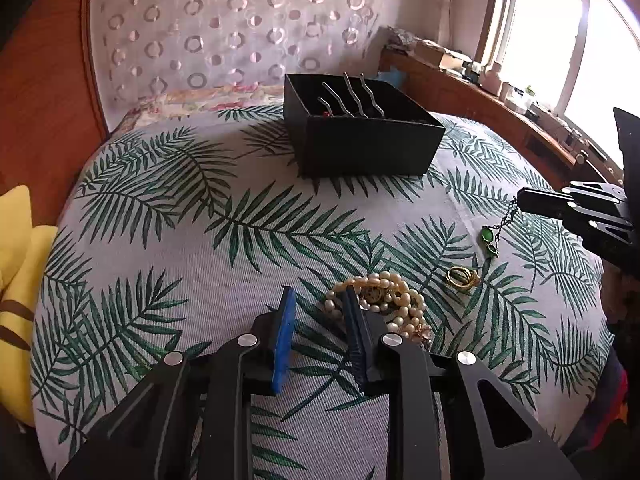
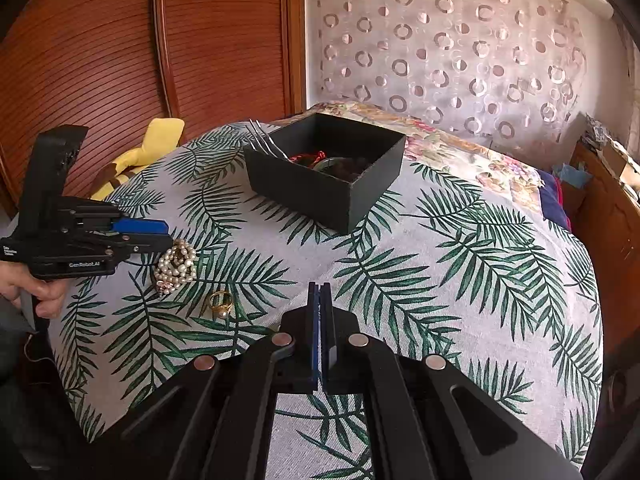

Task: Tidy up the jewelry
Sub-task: 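Grasp the short pearl necklace with the left gripper while the right gripper lifts the green bracelet, then carry the pearl necklace and green bracelet into the black box and open both grippers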

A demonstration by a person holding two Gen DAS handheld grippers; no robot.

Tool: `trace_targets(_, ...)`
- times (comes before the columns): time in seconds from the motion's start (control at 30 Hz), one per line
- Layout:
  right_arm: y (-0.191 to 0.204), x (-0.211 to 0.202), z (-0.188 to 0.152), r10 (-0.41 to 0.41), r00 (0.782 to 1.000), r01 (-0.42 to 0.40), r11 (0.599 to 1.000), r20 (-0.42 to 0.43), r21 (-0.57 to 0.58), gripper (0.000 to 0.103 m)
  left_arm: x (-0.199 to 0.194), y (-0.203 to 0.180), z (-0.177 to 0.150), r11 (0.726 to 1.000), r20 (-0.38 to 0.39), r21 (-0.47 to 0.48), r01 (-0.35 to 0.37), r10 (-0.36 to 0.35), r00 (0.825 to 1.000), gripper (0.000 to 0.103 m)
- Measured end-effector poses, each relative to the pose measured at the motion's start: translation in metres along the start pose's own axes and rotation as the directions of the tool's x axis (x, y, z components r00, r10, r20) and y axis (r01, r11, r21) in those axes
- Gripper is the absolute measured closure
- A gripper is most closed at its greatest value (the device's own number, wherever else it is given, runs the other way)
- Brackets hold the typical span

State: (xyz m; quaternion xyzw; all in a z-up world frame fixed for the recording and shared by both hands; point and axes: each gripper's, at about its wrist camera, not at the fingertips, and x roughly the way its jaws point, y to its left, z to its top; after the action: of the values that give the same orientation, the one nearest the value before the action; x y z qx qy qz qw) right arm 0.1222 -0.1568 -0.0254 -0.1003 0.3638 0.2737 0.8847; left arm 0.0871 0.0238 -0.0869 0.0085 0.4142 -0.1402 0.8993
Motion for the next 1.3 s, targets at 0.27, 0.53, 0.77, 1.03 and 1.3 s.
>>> trace_targets(0.27,0.000,0.001,-0.001,0.001,1.000,-0.001,1.000,-0.004,0.001,0.102,0.007,-0.010,0.005,0.997,-0.021,0.069,-0.030,0.032,0.999,0.086)
trace_targets(0.53,0.002,-0.001,0.000,0.006,1.000,-0.006,1.000,0.004,0.001,0.102,0.008,-0.017,0.007,0.995,-0.022,0.101,-0.001,0.004,1.000,0.099)
trace_targets(0.77,0.008,-0.015,0.013,0.012,0.999,-0.012,1.000,0.041,-0.005,0.102,-0.028,-0.022,0.020,0.996,0.089,0.071,0.056,-0.062,0.994,0.099)
trace_targets(1.03,0.017,-0.034,0.032,0.017,0.996,-0.015,1.000,0.089,-0.024,0.102,-0.079,-0.036,0.058,0.992,0.217,0.096,0.083,-0.103,0.971,0.099)
trace_targets(1.3,0.021,-0.061,0.064,0.012,0.986,-0.005,0.999,0.166,-0.044,0.102,-0.112,-0.043,0.098,0.991,0.307,0.104,0.082,-0.110,0.945,0.099)
